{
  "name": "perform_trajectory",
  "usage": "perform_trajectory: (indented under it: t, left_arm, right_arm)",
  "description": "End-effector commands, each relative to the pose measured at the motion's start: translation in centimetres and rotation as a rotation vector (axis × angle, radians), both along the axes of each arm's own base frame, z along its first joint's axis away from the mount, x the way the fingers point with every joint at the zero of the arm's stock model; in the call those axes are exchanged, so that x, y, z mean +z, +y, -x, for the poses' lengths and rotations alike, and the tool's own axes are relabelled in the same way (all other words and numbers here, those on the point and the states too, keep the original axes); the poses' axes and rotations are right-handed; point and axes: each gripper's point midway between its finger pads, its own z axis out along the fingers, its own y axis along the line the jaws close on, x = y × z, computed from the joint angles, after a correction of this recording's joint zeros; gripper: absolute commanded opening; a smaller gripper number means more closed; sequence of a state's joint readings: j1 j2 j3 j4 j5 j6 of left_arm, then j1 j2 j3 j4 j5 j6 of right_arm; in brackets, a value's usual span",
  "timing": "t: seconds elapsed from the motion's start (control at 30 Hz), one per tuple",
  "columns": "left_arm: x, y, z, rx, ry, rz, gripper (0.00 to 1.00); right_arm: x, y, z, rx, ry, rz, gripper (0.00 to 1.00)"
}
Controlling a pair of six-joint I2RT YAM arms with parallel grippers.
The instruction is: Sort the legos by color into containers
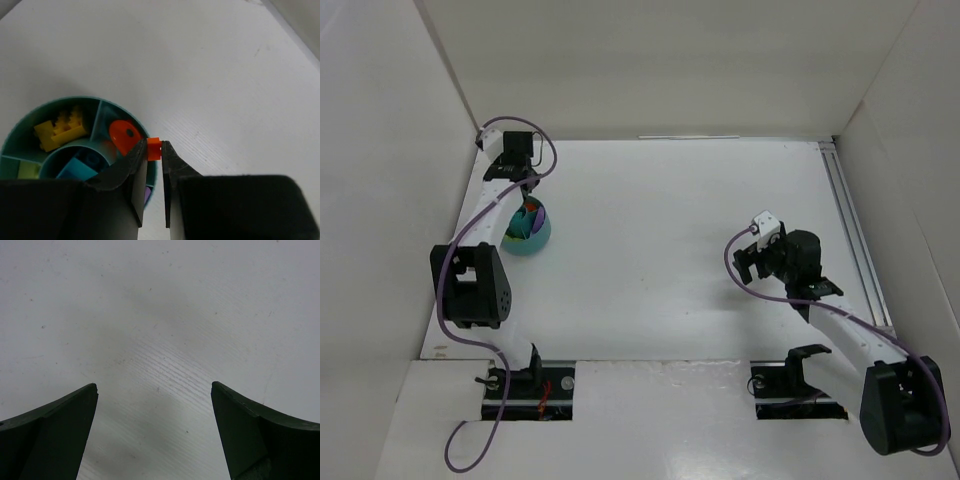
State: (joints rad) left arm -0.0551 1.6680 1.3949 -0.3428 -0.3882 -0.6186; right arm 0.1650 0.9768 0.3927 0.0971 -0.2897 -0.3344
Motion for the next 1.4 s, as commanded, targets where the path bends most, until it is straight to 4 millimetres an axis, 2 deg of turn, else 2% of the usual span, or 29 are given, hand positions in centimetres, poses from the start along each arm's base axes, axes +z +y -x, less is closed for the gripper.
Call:
perform_trajectory:
  t: [0.0, 0.2, 0.27, 0.4, 0.43, 0.53, 0.67, 0.7, 0.77, 0.87, 0.97, 1.1, 1.17, 1.2, 1.23, 1.27, 1.3, 1.37]
  left_arm:
    - [0.7, 2.3, 0.1, 0.012, 0.022, -0.031, 0.0]
    - [-0.2, 2.8, 0.0, 0.008, 0.05, -0.045, 0.0]
    - [-0.9, 2.6, 0.1, -0.009, 0.075, -0.047, 0.03]
    - [-0.5, 2.7, 0.0, -0.014, 0.069, -0.053, 0.05]
    - [-1.1, 2.5, 0.1, -0.022, 0.089, -0.046, 0.05]
    - [-1.2, 2.5, 0.3, -0.029, 0.102, -0.053, 0.06]
    - [-1.2, 2.0, 0.5, -0.061, 0.102, -0.036, 0.14]
    - [-0.6, 1.8, 0.4, -0.075, 0.085, -0.036, 0.15]
    - [-1.1, 1.4, 0.5, -0.1, 0.097, -0.026, 0.16]
    - [-0.5, 1.4, 0.4, -0.099, 0.077, -0.027, 0.26]
    - [0.4, 1.4, 0.5, -0.099, 0.057, -0.028, 0.31]
    - [0.6, 1.4, 1.0, -0.099, 0.065, -0.027, 0.34]
    - [1.8, 1.0, 1.1, -0.118, 0.033, -0.012, 0.43]
    - [2.2, 0.8, 1.2, -0.126, 0.017, -0.006, 0.56]
    - [3.0, 0.4, 1.0, -0.142, -0.012, 0.005, 0.86]
    - [4.0, 0.3, 1.0, -0.149, -0.04, 0.009, 1.0]
    - [5.1, 0.1, 1.8, -0.156, -0.074, 0.012, 1.0]
    - [7.0, -2.1, 2.1, -0.211, -0.148, 0.015, 1.0]
  right_arm:
    - [2.0, 0.3, -1.3, 0.001, -0.072, -0.003, 0.99]
    - [1.8, 0.3, -1.3, 0.001, -0.063, -0.001, 0.99]
    - [1.8, 0.3, -1.3, 0.001, -0.063, -0.001, 0.99]
    - [1.8, 0.3, -1.3, 0.001, -0.063, -0.001, 0.99]
    - [1.8, 0.3, -1.3, 0.001, -0.063, -0.001, 0.99]
    - [1.8, 0.3, -1.3, 0.001, -0.063, -0.001, 0.99]
    - [1.8, 0.3, -1.3, 0.001, -0.063, -0.001, 0.99]
    - [1.8, 0.3, -1.3, 0.001, -0.063, -0.001, 0.99]
    - [1.8, 0.3, -1.3, 0.001, -0.063, -0.001, 0.99]
    - [1.8, 0.3, -1.3, 0.001, -0.063, -0.001, 0.99]
    - [1.8, 0.3, -1.3, 0.001, -0.063, -0.001, 0.99]
    - [2.1, 0.3, -1.3, 0.001, -0.073, -0.003, 0.99]
    - [2.0, 0.2, -1.1, 0.001, -0.076, -0.004, 0.99]
    - [2.3, 0.2, -1.1, 0.001, -0.086, -0.005, 0.99]
    - [2.3, 0.2, -1.1, 0.001, -0.086, -0.005, 0.99]
    - [2.6, 0.2, -1.1, 0.001, -0.096, -0.007, 0.99]
    - [2.6, 0.1, -1.2, -0.007, -0.097, -0.003, 0.99]
    - [3.3, -0.3, -1.1, -0.03, -0.114, -0.005, 0.99]
